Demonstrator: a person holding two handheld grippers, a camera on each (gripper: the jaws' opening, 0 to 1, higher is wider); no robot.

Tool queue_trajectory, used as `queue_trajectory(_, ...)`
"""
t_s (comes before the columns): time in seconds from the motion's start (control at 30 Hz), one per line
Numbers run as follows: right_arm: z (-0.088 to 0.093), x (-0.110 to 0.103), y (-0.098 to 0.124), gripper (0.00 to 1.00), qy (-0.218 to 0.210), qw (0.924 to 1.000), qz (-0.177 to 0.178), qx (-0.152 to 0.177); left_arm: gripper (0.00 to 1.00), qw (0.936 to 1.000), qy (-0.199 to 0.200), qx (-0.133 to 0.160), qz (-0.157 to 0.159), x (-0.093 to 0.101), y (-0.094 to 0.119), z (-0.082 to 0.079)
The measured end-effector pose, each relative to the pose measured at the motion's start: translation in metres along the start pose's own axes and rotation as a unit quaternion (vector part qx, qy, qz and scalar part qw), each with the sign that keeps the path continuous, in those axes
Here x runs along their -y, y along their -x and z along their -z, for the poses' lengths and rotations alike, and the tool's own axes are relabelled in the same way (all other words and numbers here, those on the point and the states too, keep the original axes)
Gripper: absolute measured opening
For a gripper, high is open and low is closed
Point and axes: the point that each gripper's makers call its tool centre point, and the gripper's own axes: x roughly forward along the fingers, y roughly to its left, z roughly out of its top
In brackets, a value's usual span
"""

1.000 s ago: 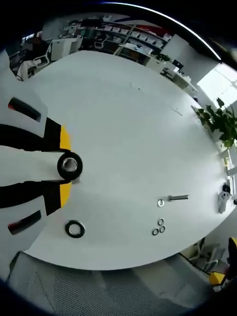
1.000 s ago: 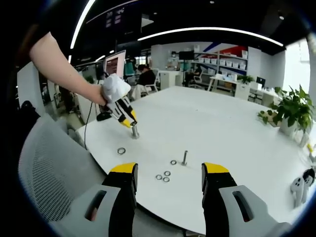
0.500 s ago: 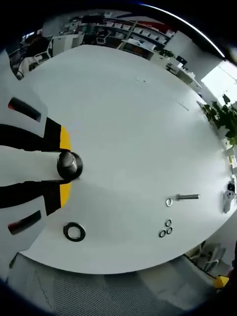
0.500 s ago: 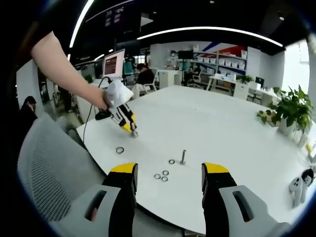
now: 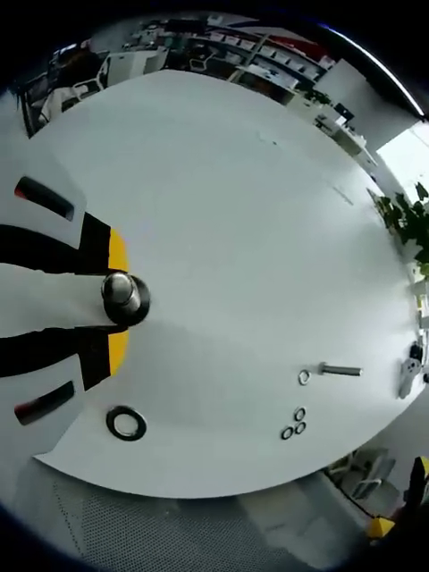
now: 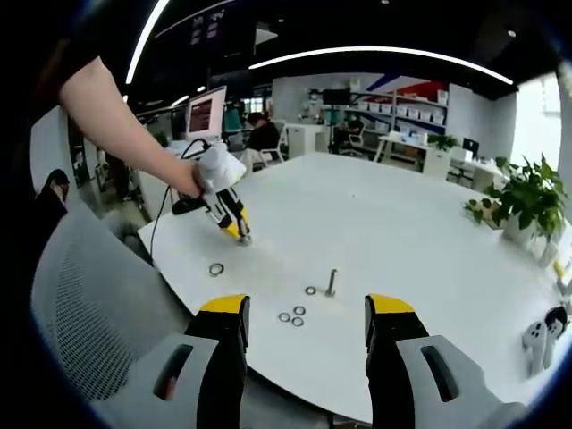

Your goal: Place the washer onto the threaded stud by aligning its center hole with the stud, sliding it down to the base, and recovering from edge contact or off-axis alignment until the washer reaches the visible bottom stop.

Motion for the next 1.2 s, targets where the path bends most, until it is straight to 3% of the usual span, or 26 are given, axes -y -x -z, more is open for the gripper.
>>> queue_trajectory(0.73, -0.001, 0.001, 0.001, 0.54, -0.002, 1.0, 0.003, 0.004, 0.2, 0.995, 0.078, -0.001, 0.062, 0.004, -0.009, 0.003)
queue_trajectory(1.03, -0.001, 0.001, 0.001, 0.54, -0.003, 1.0, 0.002, 0.005, 0.2, 0.9954, 0.073, -0.006, 0.061, 0.005, -0.009, 0.002)
queue_trajectory(1.2, -0.001, 0.002, 0.001, 0.54, -0.003, 1.0, 0.003, 0.005, 0.21, 0.9972, 0.051, -0.008, 0.053, 0.004, -0.01, 0.003)
